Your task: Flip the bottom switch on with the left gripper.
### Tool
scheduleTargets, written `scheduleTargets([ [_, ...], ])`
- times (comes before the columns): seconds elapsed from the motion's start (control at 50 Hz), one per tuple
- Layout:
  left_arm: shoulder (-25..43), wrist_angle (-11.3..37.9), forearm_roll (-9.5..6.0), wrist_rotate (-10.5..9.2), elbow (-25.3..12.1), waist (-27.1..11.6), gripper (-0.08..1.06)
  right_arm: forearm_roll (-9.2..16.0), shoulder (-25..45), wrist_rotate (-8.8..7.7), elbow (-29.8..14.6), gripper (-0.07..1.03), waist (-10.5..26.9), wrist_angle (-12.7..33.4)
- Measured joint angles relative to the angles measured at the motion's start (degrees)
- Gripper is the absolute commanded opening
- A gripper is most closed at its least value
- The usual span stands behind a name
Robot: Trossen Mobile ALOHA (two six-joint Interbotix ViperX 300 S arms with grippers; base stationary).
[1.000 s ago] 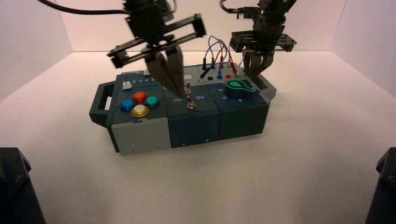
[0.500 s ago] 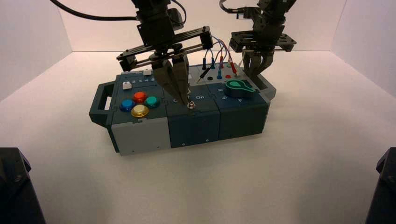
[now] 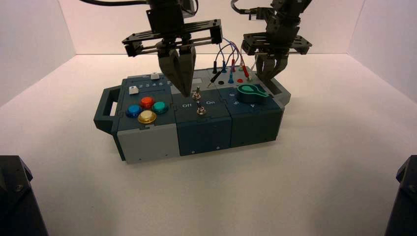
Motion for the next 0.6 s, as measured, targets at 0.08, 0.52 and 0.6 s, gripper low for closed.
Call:
scheduleTargets([
  [0.08, 0.62, 0.0, 0.18, 0.0, -0.26, 0.0, -0.03, 0.0, 0.09, 0.09, 0.0, -0.02, 0.0, 0.0],
  [0.52, 3.87, -0.09, 0.18, 0.0, -1.14, 0.0, -0.03, 0.0, 0.0, 0.0, 0.0, -0.02, 0.09, 0.0],
  [0.6, 3.87, -0.18, 0.18, 0.0, -1.41, 0.0, -0.03, 0.0, 0.09, 0.0, 0.0, -0.02, 0.09, 0.0],
])
